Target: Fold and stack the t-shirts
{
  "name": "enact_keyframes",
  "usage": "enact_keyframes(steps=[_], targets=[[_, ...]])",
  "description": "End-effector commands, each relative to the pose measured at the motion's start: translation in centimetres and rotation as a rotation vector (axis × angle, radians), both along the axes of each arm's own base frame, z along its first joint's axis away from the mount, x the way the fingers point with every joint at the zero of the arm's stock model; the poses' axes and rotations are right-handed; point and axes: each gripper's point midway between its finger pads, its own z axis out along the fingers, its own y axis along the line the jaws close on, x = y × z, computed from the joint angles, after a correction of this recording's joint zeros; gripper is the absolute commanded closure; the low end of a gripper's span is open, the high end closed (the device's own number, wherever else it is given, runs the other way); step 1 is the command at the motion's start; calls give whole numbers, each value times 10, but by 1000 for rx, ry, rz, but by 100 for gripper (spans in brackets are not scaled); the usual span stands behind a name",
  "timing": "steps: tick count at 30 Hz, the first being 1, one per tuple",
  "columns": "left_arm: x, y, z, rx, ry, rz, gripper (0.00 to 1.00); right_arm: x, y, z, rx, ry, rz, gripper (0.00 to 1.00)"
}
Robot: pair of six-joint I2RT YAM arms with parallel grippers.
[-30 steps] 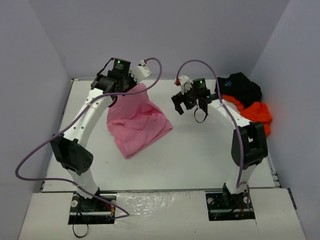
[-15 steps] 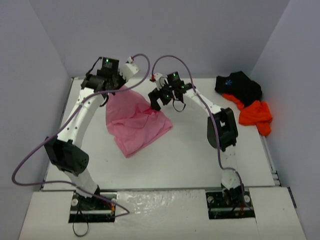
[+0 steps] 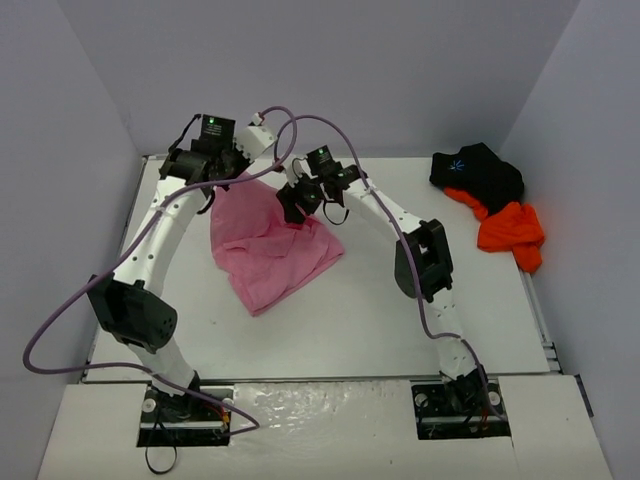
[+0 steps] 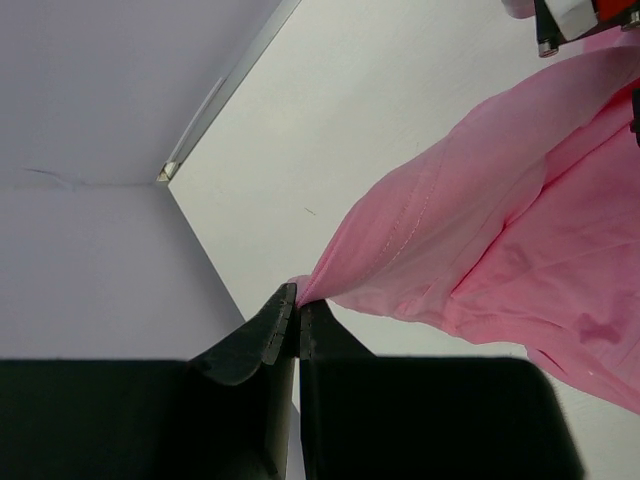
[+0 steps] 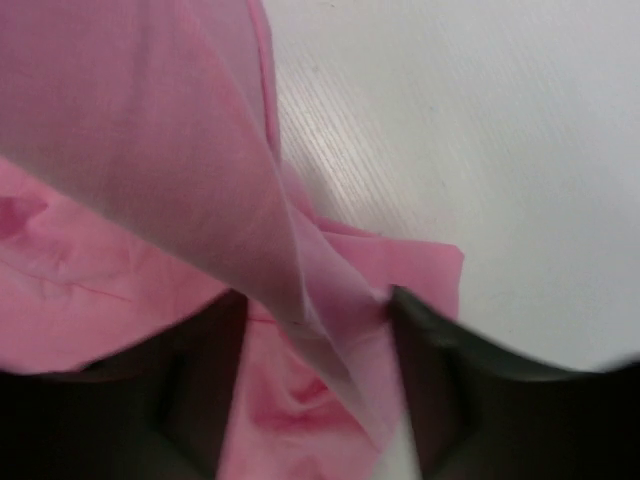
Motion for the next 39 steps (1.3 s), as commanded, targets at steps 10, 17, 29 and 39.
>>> enact_keyframes(steps=[10,17,29,39], targets=[[-33,34,121,-129,-287,74,100,16,-12,-25,-99,-47,-41,90],[-53,52,152,-148,-349,99,100,20,-23,-36,-142,-59,-63,99],[-94,77,196,-166,-445,137,100,63,-56,13,-156,-191,-214,99],[-88,71,187,-208,-424,135,100,74,-61,80,-141,-331,-310,88]])
